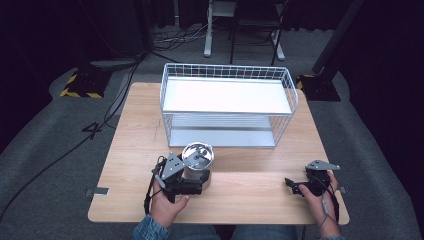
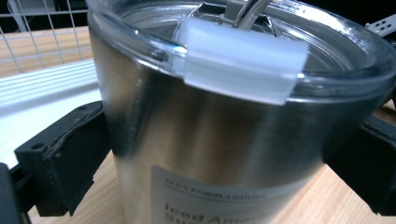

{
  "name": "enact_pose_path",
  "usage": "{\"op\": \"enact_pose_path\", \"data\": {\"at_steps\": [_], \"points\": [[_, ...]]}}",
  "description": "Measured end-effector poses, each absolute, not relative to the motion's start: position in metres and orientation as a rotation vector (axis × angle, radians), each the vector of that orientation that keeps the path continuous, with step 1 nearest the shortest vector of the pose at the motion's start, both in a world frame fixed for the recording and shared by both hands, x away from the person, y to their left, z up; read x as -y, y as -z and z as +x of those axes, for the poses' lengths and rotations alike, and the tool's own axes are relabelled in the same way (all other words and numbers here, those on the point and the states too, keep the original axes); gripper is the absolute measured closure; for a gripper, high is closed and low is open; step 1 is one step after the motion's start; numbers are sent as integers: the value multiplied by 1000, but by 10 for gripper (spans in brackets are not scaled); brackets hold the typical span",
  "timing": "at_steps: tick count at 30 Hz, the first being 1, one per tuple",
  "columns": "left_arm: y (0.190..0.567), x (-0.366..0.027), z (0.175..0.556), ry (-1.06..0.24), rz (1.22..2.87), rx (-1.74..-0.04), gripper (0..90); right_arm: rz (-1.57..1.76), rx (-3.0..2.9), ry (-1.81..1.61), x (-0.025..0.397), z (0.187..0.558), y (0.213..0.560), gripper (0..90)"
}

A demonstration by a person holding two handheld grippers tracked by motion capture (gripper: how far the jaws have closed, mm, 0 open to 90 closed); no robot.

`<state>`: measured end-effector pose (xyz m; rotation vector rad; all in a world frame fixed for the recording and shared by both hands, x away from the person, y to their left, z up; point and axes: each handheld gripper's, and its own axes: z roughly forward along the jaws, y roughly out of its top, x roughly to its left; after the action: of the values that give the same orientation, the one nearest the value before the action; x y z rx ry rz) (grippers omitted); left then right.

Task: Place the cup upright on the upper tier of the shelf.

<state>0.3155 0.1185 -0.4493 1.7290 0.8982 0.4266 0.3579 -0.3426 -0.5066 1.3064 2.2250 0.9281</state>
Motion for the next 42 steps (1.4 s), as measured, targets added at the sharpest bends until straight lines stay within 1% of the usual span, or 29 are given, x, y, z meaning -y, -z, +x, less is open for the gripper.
{"op": "enact_pose_path", "data": {"at_steps": [7, 13, 19, 24, 37, 42], "points": [[459, -117, 318, -493, 1688, -820, 0, 1306, -2225, -928, 343, 358, 507, 2], [468, -114, 322, -489, 1641, -794, 0, 1306, -2225, -928, 343, 358, 507, 2], [472, -110, 324, -509, 1627, -804, 0, 1306, -2224, -928, 343, 358, 507, 3], [476, -107, 326, -499, 1635, -828, 5, 1305, -2225, -929, 343, 358, 507, 3], [475, -107, 325, -511, 1650, -827, 23, 1303, -2222, -926, 342, 358, 507, 7], [472, -109, 326, -497, 1651, -846, 26, 1303, -2222, -926, 342, 358, 507, 7]]}}
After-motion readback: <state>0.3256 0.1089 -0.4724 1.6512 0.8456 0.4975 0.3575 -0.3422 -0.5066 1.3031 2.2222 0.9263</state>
